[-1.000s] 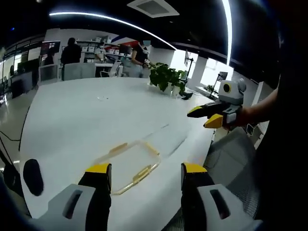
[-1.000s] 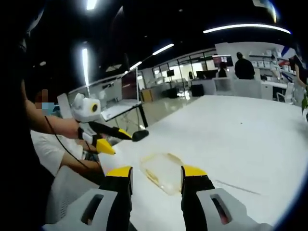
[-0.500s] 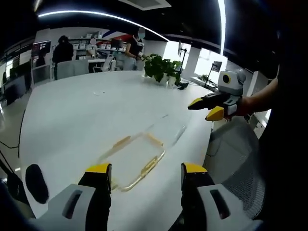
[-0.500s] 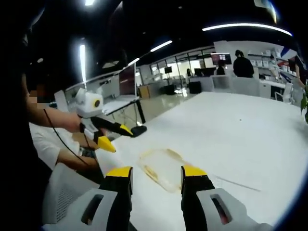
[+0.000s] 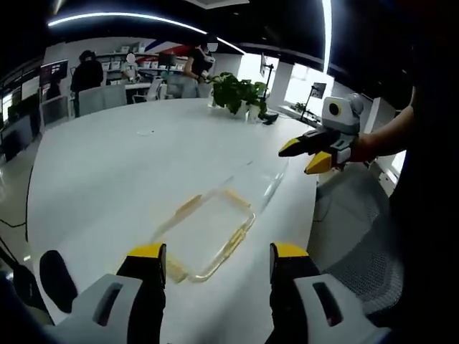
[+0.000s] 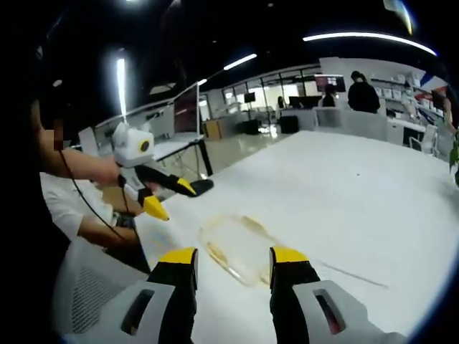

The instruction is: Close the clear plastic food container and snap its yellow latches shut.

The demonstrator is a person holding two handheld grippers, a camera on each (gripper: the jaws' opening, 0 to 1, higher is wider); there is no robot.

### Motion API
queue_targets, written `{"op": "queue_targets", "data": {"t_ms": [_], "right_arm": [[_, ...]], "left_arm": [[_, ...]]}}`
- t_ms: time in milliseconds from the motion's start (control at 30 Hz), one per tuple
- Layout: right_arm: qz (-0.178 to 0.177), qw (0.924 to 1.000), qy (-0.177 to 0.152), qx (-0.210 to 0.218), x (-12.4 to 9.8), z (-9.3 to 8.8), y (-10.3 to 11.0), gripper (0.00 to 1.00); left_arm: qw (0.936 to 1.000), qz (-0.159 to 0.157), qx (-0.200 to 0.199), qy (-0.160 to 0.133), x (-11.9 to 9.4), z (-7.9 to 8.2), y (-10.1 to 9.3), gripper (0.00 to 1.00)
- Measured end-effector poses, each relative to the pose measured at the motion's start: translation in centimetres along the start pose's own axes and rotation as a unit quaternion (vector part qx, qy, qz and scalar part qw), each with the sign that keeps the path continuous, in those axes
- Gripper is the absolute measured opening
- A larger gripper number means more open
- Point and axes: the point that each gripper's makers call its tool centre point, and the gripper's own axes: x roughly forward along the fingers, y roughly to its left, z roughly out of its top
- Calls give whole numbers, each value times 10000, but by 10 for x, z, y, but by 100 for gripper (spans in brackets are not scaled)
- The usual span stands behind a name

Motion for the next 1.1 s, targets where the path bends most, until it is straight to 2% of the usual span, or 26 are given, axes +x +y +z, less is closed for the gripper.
{"op": "queue_targets", "data": {"t_ms": [333, 500, 600, 733, 1100], "right_arm": [[-52, 9998, 159, -66, 15, -3, -6, 39], [66, 9986, 358, -376, 24, -8, -4, 40], [144, 9977, 448, -488, 27, -9, -4, 40], [184, 9964, 559, -615, 29, -12, -8, 41], [291, 9914, 899, -909, 30, -28, -12, 40]], "left_arm": [[9990, -224, 306, 239, 5, -7, 11, 58], [9975, -311, 478, 428, 4, -16, 16, 58], [9947, -292, 756, 629, 2, -21, 19, 57], [9947, -329, 734, 643, 4, -20, 21, 57], [9890, -454, 1074, 906, 17, -28, 25, 57]]}}
